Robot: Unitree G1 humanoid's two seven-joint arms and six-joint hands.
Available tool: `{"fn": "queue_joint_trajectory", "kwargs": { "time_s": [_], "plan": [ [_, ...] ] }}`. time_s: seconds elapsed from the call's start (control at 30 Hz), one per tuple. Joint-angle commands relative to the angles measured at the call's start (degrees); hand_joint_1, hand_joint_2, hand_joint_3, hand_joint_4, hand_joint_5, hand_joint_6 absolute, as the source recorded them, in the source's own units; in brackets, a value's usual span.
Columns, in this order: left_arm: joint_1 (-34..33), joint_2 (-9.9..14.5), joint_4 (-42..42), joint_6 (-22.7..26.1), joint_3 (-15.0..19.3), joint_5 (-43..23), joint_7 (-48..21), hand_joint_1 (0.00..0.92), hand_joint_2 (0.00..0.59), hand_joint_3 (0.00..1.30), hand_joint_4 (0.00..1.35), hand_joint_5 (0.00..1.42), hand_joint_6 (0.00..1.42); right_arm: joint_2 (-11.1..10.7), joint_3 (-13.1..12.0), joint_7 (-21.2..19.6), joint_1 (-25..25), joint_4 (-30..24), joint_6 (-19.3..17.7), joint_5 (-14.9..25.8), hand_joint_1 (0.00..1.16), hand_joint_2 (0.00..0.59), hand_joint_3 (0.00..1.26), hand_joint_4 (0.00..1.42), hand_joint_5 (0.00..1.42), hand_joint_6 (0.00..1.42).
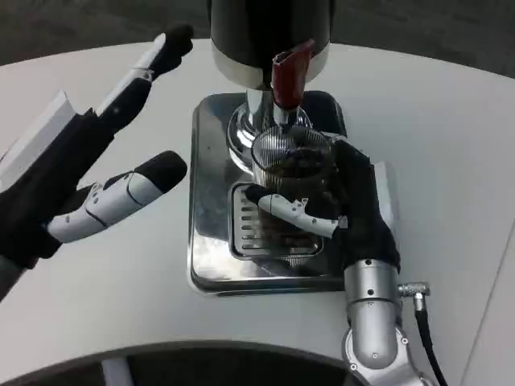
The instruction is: Grasp the cup under the faucet to collect the drink, then remove the cup.
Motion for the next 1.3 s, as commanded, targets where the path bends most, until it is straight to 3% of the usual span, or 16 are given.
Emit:
{"fn": "queue_joint_trajectory", "kwargs": {
  "time_s": [0.03, 0.67, 1.3],
  "plan": [
    [0.49, 0.98, -1.01, 0.52, 0.06, 0.04, -0.34, 0.0, 0.174, 0.0, 0.0, 0.02, 0.0, 0.83, 0.0, -1.82, 2.31, -1.37, -0.22, -0.56, 1.16, 0.074, 0.68, 0.8, 0.88, 1.23],
    [0.62, 0.42, -1.08, 0.57, -0.59, -0.28, -0.29, 0.0, 0.169, 0.0, 0.0, 0.0, 0.0, 1.22, 0.83, -4.68, 4.38, -9.09, -0.64, -3.46, 1.16, 0.093, 0.74, 0.91, 0.93, 1.36],
    [6.96, 0.92, -4.42, 1.71, 1.34, -0.49, -0.27, 0.0, 0.169, 0.0, 0.0, 0.0, 0.0, 1.93, 2.54, -1.62, 12.52, -18.37, 0.74, -4.25, 1.16, 0.106, 0.76, 0.93, 0.94, 1.37]
  ]
}}
